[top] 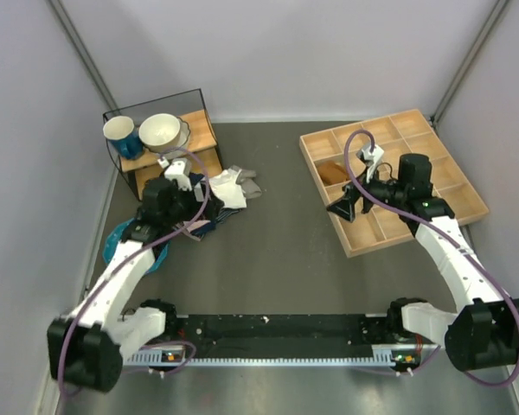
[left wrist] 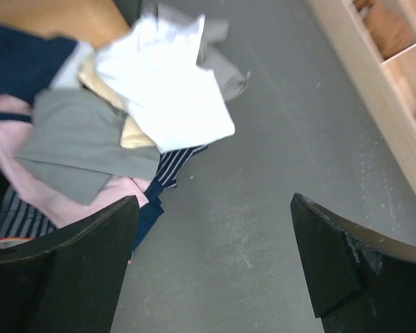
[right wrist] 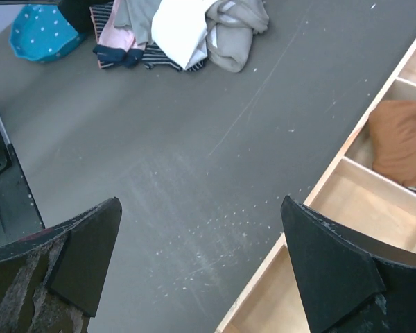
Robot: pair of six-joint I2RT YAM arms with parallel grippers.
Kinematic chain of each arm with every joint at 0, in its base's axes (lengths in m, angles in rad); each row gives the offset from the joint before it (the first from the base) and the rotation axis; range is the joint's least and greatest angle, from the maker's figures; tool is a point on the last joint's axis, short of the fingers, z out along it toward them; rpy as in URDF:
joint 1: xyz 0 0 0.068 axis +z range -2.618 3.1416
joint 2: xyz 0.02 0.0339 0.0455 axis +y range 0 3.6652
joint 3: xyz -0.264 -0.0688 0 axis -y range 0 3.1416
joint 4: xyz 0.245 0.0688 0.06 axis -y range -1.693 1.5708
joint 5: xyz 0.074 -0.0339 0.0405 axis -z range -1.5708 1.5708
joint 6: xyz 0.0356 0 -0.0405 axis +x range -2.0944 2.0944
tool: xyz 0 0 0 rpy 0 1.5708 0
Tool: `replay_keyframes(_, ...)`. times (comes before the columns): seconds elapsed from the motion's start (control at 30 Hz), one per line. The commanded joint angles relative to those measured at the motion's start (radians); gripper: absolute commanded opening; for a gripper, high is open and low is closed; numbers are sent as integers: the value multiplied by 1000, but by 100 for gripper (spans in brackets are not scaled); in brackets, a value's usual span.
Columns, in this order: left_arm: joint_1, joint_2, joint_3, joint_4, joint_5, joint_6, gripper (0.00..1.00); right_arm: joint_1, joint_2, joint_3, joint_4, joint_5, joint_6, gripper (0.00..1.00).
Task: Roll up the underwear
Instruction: Pick up the underwear.
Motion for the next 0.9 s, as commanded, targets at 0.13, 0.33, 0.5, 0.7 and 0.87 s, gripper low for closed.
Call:
replay_keyframes(0.13, 19, 532, 224, 44, -19, -153, 73, -2, -23, -13, 51, -55, -74, 99)
replay_keyframes(0.33, 19, 716, 325, 64, -80, -141, 58, -2, -36, -3, 32, -52, -77, 99)
replay_keyframes(0.5, 18, 764, 371, 36, -137, -107, 42, 0, -33, 0, 26, -55, -80, 99)
replay_keyframes(0.7, 18, 767, 388, 16, -111, -67, 4, -2, -23, 2, 17, -55, -85, 99)
replay_keyframes(0.87, 7, 626, 365, -11, -50, -64, 0, 0, -13, 2, 11, -63, -92, 98)
